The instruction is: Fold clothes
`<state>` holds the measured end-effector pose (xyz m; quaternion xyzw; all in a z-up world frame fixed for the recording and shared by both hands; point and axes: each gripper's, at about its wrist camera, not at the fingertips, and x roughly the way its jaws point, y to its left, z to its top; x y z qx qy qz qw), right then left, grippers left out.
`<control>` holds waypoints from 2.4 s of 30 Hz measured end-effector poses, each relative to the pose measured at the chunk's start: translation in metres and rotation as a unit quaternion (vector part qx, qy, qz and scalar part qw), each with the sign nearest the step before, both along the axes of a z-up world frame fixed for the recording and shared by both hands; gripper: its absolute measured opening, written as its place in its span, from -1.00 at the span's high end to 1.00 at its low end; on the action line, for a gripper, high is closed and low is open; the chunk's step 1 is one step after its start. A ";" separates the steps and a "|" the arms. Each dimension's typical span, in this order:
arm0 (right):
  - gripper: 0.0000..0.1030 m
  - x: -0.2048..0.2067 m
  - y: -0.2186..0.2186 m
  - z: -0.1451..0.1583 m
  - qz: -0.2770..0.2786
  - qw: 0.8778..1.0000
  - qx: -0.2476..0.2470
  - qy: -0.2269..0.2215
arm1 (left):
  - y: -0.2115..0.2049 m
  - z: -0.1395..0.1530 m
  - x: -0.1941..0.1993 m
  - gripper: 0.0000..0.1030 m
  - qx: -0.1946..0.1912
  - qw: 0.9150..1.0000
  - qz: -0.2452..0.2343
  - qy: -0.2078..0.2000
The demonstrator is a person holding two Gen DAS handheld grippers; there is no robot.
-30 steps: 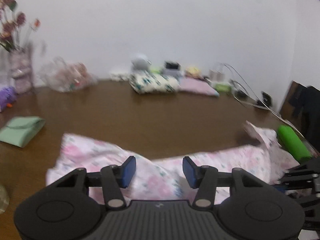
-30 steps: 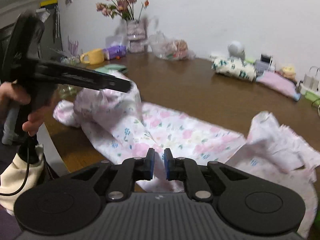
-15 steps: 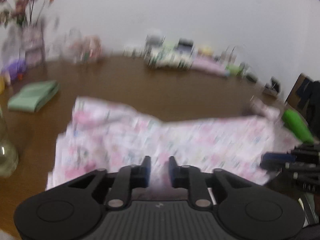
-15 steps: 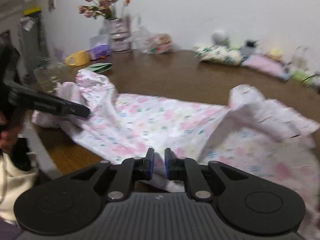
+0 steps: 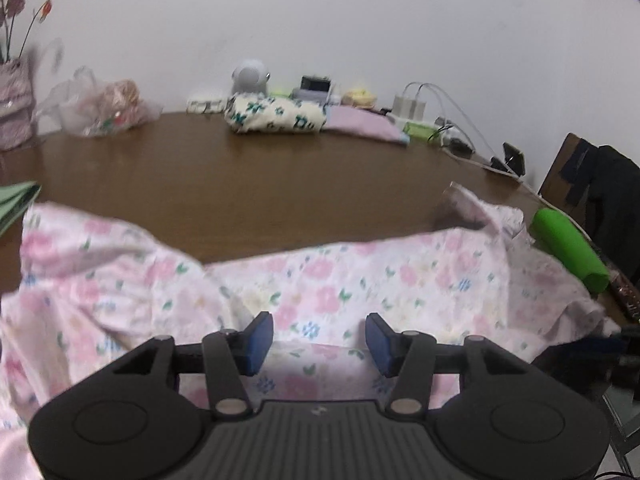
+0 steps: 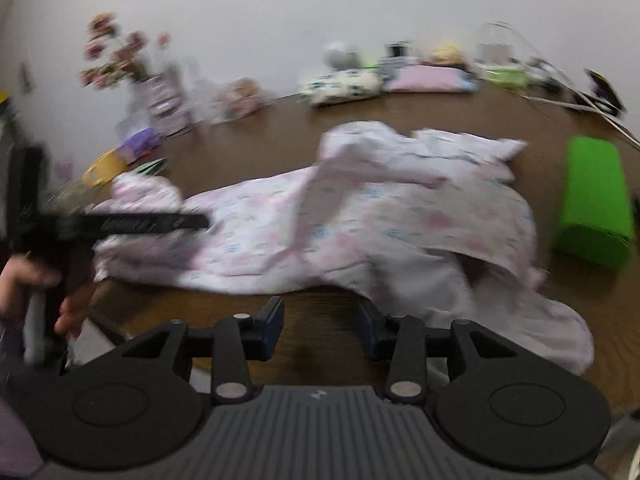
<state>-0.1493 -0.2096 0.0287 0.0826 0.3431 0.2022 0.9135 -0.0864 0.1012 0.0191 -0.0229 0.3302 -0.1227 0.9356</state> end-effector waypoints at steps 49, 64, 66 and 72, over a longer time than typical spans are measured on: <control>0.13 -0.001 0.139 -0.017 0.234 0.908 -0.257 -0.233 | 0.024 -0.007 -0.009 0.95 -0.193 0.980 -0.023 0.028; 0.83 0.085 0.086 -0.002 0.110 0.985 -0.085 -0.097 | 0.022 -0.018 -0.015 0.95 -0.171 0.985 -0.013 0.033; 0.86 0.077 0.080 0.006 0.137 0.981 -0.043 -0.127 | 0.024 -0.018 -0.016 0.95 -0.175 0.984 -0.012 0.034; 0.86 0.071 0.095 0.008 0.236 0.961 -0.032 -0.142 | 0.034 -0.014 -0.023 0.81 -0.190 0.982 -0.009 0.012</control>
